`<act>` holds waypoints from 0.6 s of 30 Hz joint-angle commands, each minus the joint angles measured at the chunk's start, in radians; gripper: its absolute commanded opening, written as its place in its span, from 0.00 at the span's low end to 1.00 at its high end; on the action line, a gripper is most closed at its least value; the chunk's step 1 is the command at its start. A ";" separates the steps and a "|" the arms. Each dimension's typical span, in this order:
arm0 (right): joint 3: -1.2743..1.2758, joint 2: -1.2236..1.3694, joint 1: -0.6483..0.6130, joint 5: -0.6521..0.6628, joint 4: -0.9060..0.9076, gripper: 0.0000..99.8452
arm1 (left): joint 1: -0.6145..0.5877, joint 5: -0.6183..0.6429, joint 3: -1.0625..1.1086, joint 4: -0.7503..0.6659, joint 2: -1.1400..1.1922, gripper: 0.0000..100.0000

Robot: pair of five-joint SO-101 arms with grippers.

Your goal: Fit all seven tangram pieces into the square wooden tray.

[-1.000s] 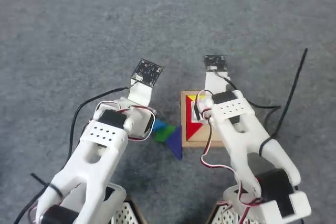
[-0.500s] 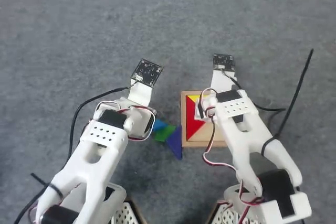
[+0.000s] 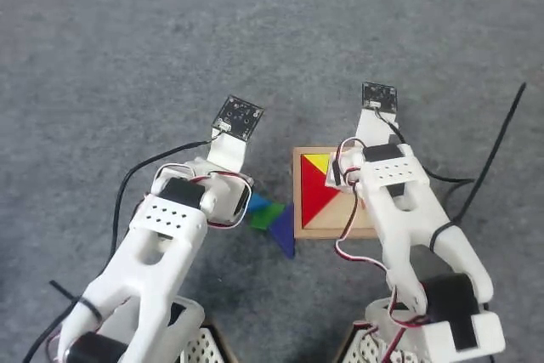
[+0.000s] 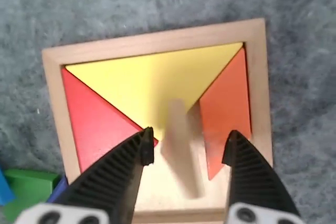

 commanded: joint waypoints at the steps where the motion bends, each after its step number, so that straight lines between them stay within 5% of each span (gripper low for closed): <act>1: -0.049 -0.005 0.061 -0.046 -0.008 0.21 | 0.005 0.008 -0.005 -0.026 -0.040 0.11; 9: -0.002 -0.015 0.102 -0.048 -0.007 0.21 | 0.005 0.008 -0.005 -0.026 -0.040 0.11; 18: 0.005 -0.007 0.116 0.160 0.096 0.18 | 0.005 0.008 -0.004 -0.026 -0.040 0.11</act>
